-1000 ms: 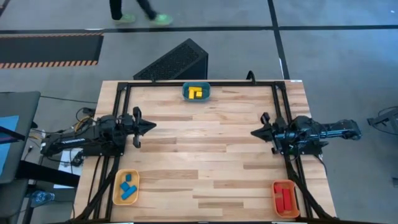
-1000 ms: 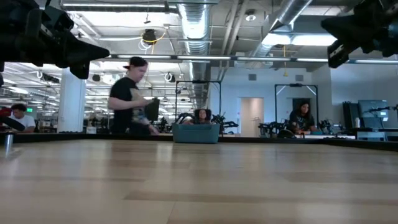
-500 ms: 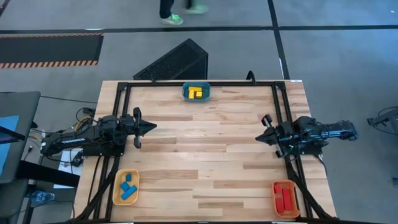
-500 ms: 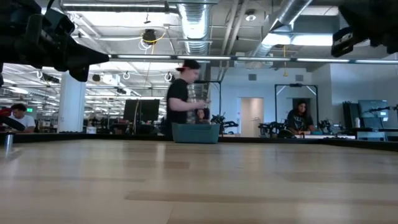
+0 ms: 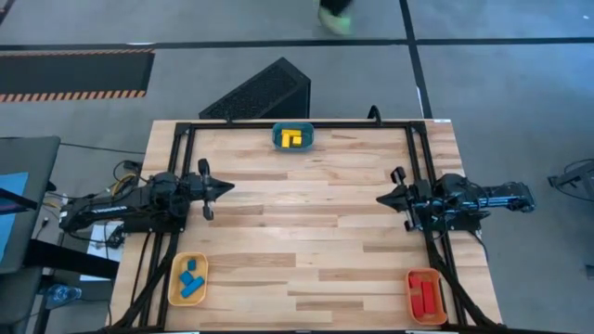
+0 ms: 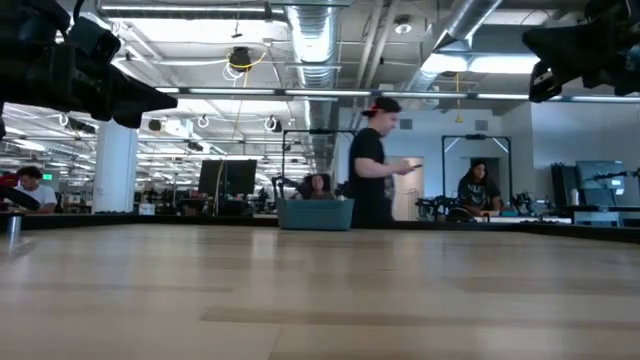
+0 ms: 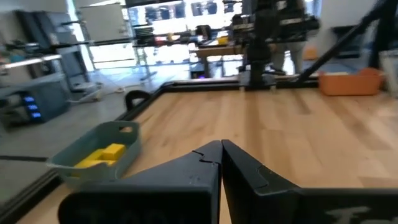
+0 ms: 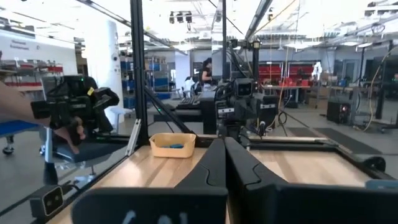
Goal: Sort & place blocks by color
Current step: Return to Home Position
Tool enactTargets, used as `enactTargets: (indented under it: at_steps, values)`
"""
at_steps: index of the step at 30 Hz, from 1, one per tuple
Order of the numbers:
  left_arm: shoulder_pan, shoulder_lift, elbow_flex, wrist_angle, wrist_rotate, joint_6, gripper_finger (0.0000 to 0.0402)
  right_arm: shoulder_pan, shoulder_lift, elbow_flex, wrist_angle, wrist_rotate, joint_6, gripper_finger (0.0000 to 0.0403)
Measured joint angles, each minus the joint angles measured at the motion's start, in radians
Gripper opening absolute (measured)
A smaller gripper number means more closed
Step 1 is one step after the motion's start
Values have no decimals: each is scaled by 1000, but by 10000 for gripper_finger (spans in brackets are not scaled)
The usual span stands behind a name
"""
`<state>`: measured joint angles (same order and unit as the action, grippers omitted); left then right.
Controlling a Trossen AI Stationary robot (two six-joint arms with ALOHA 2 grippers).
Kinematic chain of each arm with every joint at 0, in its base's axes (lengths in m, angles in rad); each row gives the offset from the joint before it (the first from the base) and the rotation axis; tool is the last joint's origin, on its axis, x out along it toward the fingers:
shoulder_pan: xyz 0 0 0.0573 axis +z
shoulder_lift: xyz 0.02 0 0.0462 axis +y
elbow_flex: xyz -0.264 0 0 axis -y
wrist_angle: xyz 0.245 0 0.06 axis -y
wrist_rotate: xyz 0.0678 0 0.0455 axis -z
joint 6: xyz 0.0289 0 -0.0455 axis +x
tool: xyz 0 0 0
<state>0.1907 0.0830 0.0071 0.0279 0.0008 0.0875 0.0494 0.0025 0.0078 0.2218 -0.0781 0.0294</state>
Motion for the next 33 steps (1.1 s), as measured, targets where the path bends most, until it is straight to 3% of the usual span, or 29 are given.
enactTargets:
  at_steps: [3,9,16,22,27,33]
  values:
    - [6,0,0,-1,-15,4,0,-3,0,0,26,1,-9,5]
    - [3,0,0,36,101,-9,0,-6,0,-1,41,2,-15,6]
    - [4,0,0,103,65,32,0,7,6,-2,45,1,-31,6]
    - [-24,1,0,139,157,7,0,52,6,-2,43,-1,-39,6]
    - [-63,47,0,199,99,29,0,82,6,-2,42,-2,-76,7]
    - [-67,77,0,266,-47,46,0,88,6,-2,42,-1,-103,7]
